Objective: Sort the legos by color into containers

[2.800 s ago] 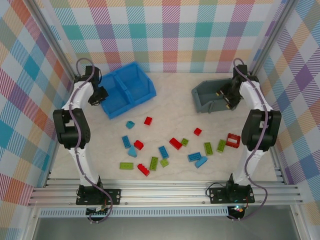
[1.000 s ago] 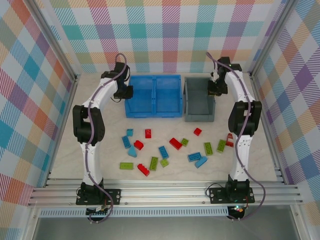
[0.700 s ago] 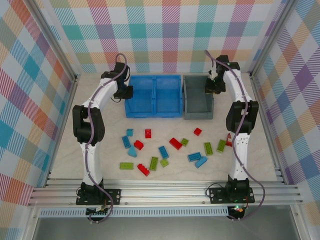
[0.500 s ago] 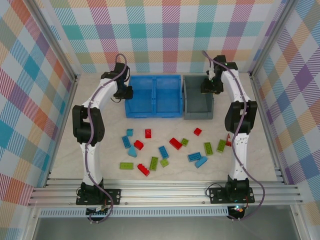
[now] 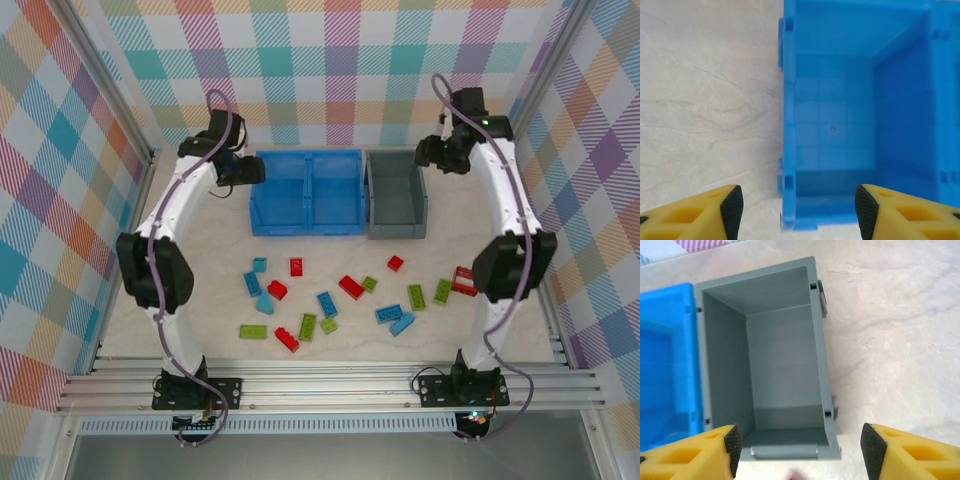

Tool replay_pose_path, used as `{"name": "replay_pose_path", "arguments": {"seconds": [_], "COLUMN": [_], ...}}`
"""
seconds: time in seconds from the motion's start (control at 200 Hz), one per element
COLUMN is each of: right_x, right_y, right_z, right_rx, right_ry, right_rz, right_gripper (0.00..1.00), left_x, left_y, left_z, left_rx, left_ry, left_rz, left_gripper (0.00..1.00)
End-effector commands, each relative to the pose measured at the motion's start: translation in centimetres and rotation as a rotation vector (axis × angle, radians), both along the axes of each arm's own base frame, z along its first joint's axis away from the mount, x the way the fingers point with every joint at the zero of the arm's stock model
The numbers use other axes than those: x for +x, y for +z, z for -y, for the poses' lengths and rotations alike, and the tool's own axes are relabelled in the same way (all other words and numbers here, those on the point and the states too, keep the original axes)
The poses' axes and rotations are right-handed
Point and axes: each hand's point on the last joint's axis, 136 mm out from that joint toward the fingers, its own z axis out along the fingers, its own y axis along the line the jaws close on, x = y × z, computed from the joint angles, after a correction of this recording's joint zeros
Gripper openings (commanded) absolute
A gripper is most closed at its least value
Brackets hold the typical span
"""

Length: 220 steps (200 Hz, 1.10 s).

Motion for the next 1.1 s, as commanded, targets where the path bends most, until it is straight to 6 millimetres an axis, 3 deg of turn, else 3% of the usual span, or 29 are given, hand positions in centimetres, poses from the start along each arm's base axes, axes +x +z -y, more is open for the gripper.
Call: {"name": "replay_pose_path", "arguments": {"seconds": [0.0,0.065,0.165,0.36,0.5,0.685,0.77,0.875,1.095], "right_x": [-2.6,-4.6,-8.2,-15.5,-22.0,-29.4,-31.1,-32.3,-33.5], "right_y": [2.0,2.4,2.2,0.5,-4.0,-11.1,-14.0,-16.2,-19.4], "right_z": [0.5,0.6,0.5,0.6,-1.9,-5.4,-7.0,-8.1,-8.1], "right_rx": [0.041,0.069,0.115,0.195,0.281,0.369,0.391,0.352,0.264], "right_ry": [-0.091,-0.115,-0.153,-0.246,-0.301,-0.307,-0.283,-0.242,-0.25], "right_rz": [0.044,0.046,0.025,-0.043,-0.206,-0.364,-0.412,-0.439,-0.501], "right_gripper": [0.66,0.63,0.61,0.56,0.52,0.52,0.53,0.54,0.53], "left_x": [-2.4,-4.0,-7.0,-13.9,-20.1,-28.3,-31.3,-33.5,-34.5], "left_y": [4.3,5.6,7.1,7.8,6.6,2.2,0.6,-0.9,-2.4], "left_z": [2.2,3.5,6.1,10.0,13.7,17.3,18.2,18.2,18.4], "left_rx": [-0.093,-0.115,-0.164,-0.269,-0.368,-0.355,-0.351,-0.32,-0.314], "left_ry": [-0.025,-0.053,-0.115,-0.223,-0.339,-0.472,-0.511,-0.53,-0.509], "left_rz": [0.093,0.119,0.149,0.174,0.158,0.113,0.111,0.129,0.151], "left_gripper": [0.75,0.76,0.9,0.9,0.9,0.87,0.86,0.85,0.84]}}
